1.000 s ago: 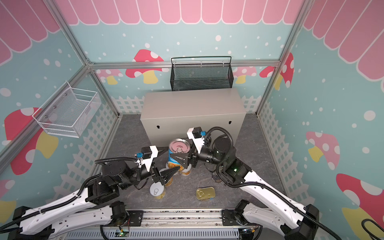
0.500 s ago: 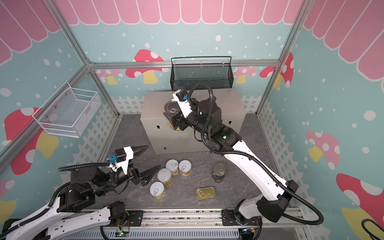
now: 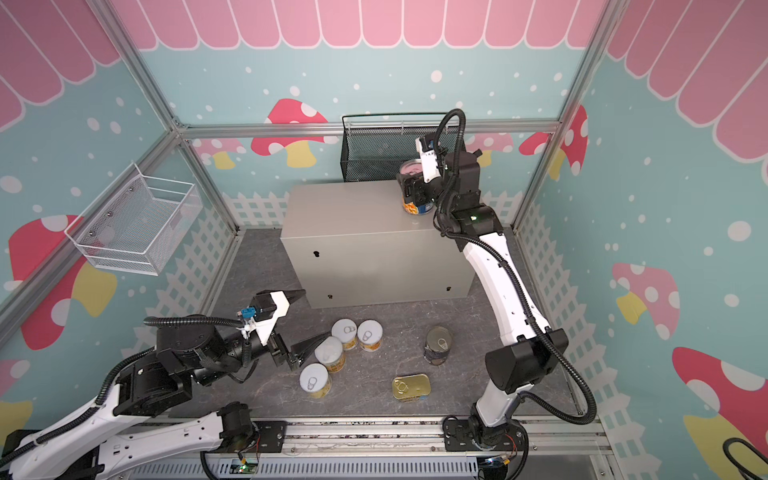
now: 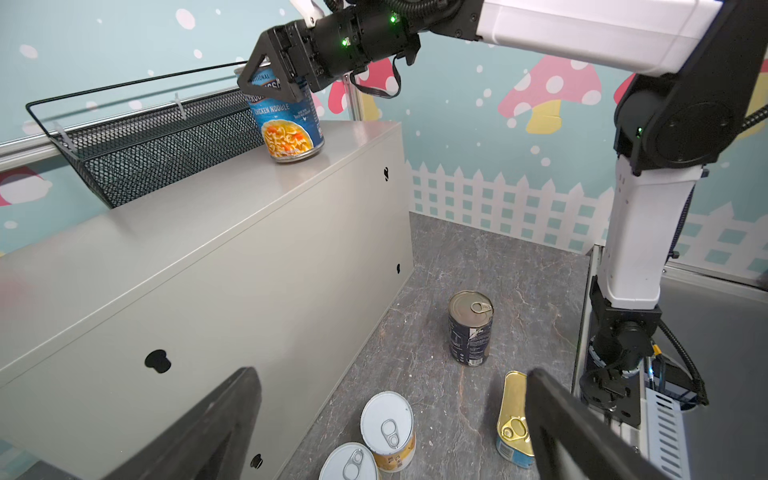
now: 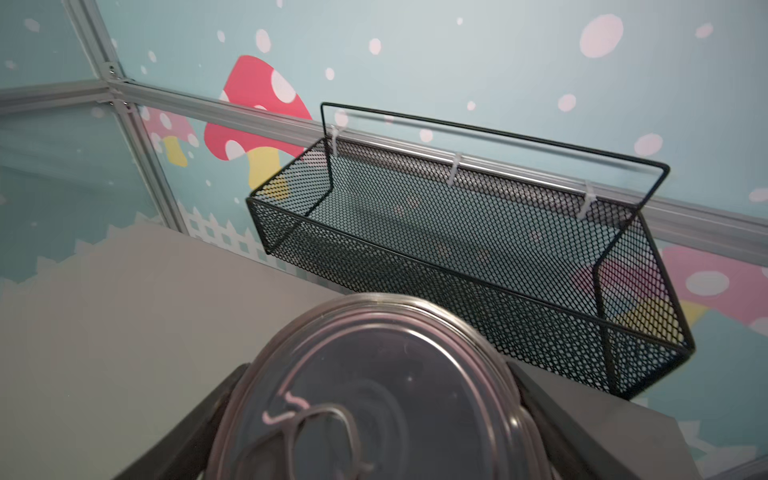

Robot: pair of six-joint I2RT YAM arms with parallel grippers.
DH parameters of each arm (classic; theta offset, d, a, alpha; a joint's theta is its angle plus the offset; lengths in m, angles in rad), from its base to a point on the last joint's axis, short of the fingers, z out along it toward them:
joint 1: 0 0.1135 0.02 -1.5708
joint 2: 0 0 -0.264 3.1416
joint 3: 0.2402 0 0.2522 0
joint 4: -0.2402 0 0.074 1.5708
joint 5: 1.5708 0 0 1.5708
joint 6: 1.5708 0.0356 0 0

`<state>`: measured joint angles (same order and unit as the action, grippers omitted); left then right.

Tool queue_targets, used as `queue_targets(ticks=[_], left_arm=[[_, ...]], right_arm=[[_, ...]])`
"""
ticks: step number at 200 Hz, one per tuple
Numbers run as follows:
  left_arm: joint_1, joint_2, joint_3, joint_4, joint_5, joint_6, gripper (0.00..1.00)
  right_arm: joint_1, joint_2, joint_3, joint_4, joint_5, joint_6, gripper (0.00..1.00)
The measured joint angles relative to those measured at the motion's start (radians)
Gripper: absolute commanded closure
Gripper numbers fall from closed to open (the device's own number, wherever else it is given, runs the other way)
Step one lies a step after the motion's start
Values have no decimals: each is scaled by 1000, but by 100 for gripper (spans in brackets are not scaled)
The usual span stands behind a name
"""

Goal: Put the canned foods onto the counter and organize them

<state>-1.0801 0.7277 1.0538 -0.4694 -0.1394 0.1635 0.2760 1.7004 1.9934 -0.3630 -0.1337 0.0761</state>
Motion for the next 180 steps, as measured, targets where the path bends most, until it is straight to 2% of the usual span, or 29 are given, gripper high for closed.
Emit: queue_targets(ticks=[49, 102, 140, 180], left_arm=[[0, 120, 101, 2, -25, 61, 1], [7, 225, 202, 48, -75, 115, 1], [24, 277, 214, 62, -71, 129, 1], [63, 259, 196, 88, -40, 124, 1]], right_arm=[[-102, 35, 50, -13, -20, 14, 54], [-151, 85, 103, -15, -29, 19, 53], [-185, 180, 216, -21, -40, 27, 53], [-212, 196, 234, -19, -43, 38, 51]])
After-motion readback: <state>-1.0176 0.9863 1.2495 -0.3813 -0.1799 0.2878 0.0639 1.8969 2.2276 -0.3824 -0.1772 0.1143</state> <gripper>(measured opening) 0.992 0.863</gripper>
